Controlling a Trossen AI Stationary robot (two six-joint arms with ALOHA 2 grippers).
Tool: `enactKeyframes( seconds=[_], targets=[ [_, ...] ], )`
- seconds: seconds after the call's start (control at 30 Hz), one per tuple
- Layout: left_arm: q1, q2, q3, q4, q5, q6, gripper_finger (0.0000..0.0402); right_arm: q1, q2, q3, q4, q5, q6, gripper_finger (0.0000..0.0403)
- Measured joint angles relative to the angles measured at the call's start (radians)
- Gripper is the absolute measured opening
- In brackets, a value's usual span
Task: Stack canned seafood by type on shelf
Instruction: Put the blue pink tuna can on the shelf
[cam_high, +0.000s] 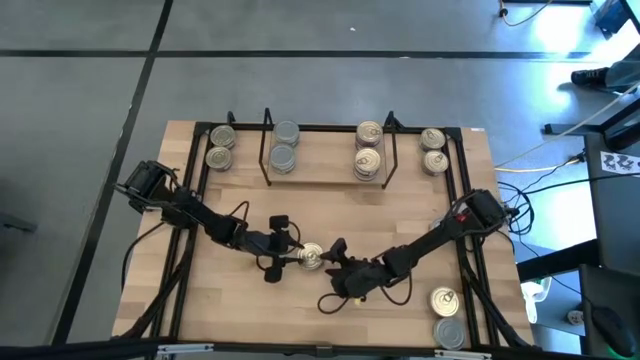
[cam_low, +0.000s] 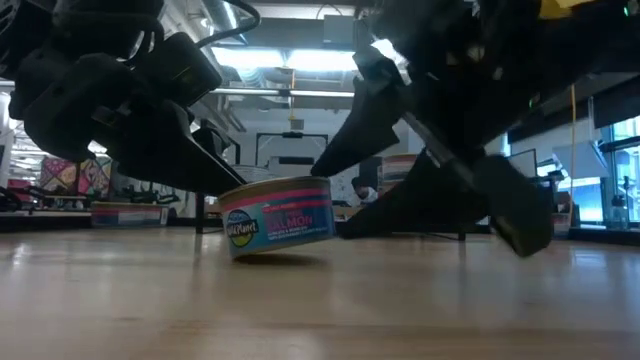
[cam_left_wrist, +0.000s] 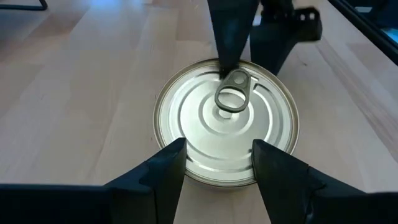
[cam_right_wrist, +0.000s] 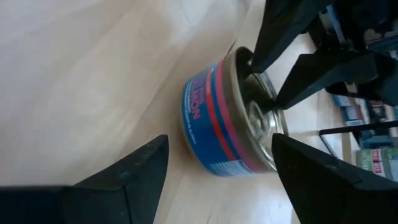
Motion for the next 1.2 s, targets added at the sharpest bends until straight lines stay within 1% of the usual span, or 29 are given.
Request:
enactKeyframes(
  seconds=[0.13,0.33,0.6,0.8,1.0,1.2],
  targets=[
    [0.0,0.0,0.0,0.001,0.0,0.0,0.0184,0.003,0.019,0.0,0.06,0.044,-0.095,0.0282],
    [0.0,0.001,-0.001,0.012,-0.001,0.0,0.0184,0.003,0.051,0.001,0.083,0.051,-0.211,0.0282],
    [0.0,0.001,0.0,0.012,-0.002,-0.005,0.0184,-0.003,0.073,0.003,0.117,0.097,-0.301,0.0282],
    [0.0,0.001,0.0,0.012,-0.003,-0.007,0.0184,-0.012,0.073,0.002,0.109,0.076,-0.306,0.0282],
    [0.0,0.001,0.0,0.013,-0.004,-0.01,0.0184,-0.024,0.074,0.002,0.086,0.003,-0.306,0.0282],
    [0.0,0.001,0.0,0.016,-0.004,-0.011,0.0184,-0.068,0.074,0.001,0.073,-0.037,-0.296,0.0282]
  ],
)
